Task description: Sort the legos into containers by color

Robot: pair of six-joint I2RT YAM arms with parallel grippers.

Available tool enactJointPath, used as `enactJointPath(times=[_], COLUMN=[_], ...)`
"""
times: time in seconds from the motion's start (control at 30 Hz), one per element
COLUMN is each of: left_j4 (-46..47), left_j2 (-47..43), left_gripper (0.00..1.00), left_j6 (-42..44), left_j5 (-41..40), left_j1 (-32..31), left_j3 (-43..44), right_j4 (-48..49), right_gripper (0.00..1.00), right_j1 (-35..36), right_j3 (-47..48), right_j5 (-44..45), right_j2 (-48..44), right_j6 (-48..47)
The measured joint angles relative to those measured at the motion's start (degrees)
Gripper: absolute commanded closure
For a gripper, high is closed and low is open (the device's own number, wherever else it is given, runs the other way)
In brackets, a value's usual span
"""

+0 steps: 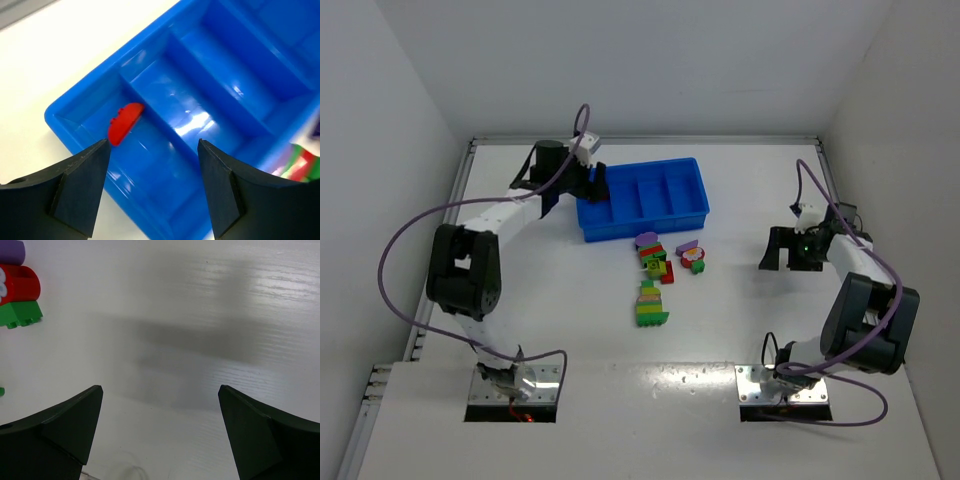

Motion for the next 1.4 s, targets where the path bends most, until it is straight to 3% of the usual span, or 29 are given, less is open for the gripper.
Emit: enactJointPath(times=[0.33,0.57,0.67,0.77,0.93,1.4], left_j4=[-5.9,-13.94,-15.65,-16.9,-17.33,-16.85], left_j2=[-22.25,-32.79,-36.35,-39.74,-42.58,-40.89], left_gripper=[0.24,0.24,0.24,0.23,0.23,0.23], left_j6=[6.54,10.84,11.5,11.93,12.07,11.5], left_j5=[1.11,1.92,0.96,-0.55,-3.26,-6.58], left_j1=[-2.62,-2.45,-2.29,-2.19,-2.08,-1.6], left_j3=[-8.02,-12.52,-14.51,-15.87,-16.9,-18.32], right_j4=[-1.46,0.98,2.03,3.1,5.9,14.53], right_gripper=[0.0,0.04,0.05,0.05,0.05,0.09], right_j1=[1.95,21.79,28.57,30.49,32.2,42.07], right_j3=[0.0,-1.03,-0.44,0.9,1.84,-0.04], right_j5=[-3.02,4.02,6.51,9.51,13.55,18.78], right_j2=[-2.99,-11.3,-8.41,-2.78,2.75,3.21], right_j6=[-2.32,-3.41,-1.77,1.73,7.06,15.1])
